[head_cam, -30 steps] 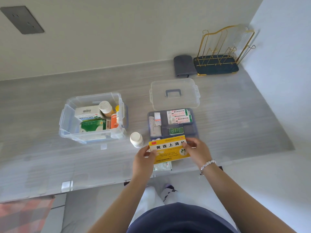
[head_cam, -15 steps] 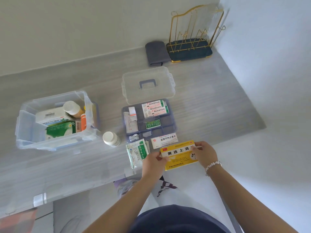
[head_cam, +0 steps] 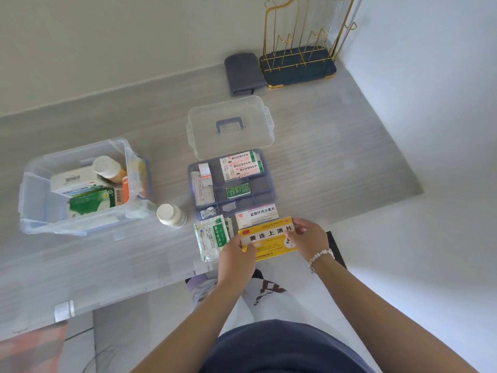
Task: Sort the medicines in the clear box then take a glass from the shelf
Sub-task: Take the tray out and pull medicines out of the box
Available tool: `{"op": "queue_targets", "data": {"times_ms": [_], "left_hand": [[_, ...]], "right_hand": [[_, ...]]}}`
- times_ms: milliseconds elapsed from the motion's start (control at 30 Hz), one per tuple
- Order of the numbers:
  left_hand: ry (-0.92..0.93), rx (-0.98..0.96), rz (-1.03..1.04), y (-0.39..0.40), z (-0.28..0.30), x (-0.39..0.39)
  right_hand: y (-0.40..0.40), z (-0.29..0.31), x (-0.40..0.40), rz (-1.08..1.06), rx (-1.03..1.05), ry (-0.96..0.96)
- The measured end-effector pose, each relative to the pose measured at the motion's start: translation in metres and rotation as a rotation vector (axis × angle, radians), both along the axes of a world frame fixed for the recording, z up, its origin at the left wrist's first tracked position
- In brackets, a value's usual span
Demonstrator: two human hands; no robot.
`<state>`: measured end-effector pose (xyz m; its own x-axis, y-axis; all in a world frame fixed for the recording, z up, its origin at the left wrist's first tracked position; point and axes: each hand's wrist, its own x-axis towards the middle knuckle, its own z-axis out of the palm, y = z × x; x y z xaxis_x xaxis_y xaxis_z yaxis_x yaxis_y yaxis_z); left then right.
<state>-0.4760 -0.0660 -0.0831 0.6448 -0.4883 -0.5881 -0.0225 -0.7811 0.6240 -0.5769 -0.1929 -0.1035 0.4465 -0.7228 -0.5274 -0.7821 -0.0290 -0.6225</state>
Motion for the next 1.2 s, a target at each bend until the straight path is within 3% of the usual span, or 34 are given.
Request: {"op": "queue_targets", "data": {"times_ms": [133,333,533,867,1200], "left_hand": [[0.004,-0.012,-0.004,0.002,0.009,0.001],[0.082,-0.133,0.218,0.008,0.027,0.014],[0.128,-0.335,0.347,0.022,0.052,0.042],[0.037,-0.593,0.508,0.083,0.090,0.112],[0.002,-0.555,0.460,0.155,0.097,0.221]], "right_hand": [[-0.001,0.001,-0.002,0.011,0.002,-0.013],[0.005,0.014,0.005,-0.085,-0.051,-0.104],[0.022,0.053,0.042,-0.079,0.010,-0.329],[0.080,0.109,0.140,0.105,0.095,-0.555],[0.147,0.115,0.252,0.112,0.115,-0.608]]}}
